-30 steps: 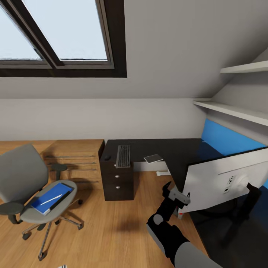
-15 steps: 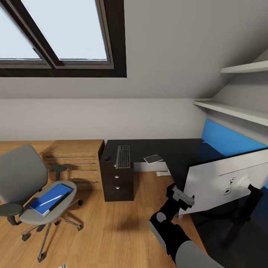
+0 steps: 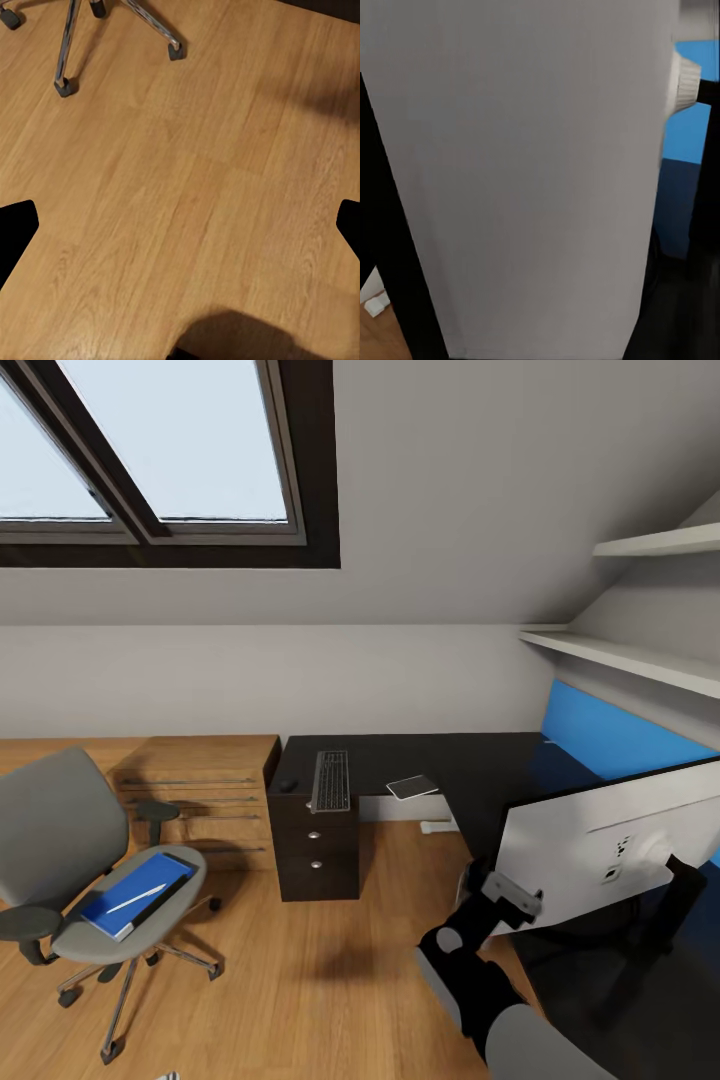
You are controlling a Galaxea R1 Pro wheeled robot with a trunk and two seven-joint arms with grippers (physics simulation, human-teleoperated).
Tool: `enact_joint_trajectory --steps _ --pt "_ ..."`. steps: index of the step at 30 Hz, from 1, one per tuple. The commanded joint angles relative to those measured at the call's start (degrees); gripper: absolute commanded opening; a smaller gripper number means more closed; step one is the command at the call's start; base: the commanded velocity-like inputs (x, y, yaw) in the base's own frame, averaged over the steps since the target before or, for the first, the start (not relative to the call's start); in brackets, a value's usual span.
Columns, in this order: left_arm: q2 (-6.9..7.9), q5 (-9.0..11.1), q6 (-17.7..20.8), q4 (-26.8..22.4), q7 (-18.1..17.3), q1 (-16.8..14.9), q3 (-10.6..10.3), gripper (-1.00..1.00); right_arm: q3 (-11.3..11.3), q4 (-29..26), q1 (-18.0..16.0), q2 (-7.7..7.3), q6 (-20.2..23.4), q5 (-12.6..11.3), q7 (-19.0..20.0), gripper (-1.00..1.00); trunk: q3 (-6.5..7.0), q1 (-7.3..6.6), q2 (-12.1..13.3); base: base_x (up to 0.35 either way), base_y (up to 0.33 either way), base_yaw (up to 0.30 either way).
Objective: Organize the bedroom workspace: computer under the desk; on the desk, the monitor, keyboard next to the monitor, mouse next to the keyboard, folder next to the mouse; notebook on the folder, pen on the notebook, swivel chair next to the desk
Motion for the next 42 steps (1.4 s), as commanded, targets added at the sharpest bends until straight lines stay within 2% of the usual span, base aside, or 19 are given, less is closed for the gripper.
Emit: enact_joint_trajectory --steps 1,12,31,42 --pt "-0.03 0.0 0.0 0.0 0.1 0.0 0.1 1.0 0.3 0.0 -0.1 -0.16 -0.3 -0.6 -0.2 1.0 -0.06 0.03 -0.1 0.0 0.0 0.0" --pt "-0.03 0.0 0.0 0.0 0.1 0.0 0.1 1.0 -0.8 0.0 -0.2 -1.11 -0.3 -0.6 -0.1 1.0 -0.06 0.03 -0.1 0.0 0.0 0.0" --pt "-0.03 0.0 0.0 0.0 0.1 0.0 0.0 1.0 -0.8 0.0 -0.2 -1.05 -0.5 -0.6 0.0 1.0 -0.06 0.03 -0.1 -0.137 -0.144 0.0" --pt "-0.03 0.0 0.0 0.0 0.1 0.0 0.0 1.0 -0.4 0.0 -0.1 -0.98 -0.8 -0.4 0.2 1.0 -0.06 0.03 -0.1 -0.027 -0.023 0.0"
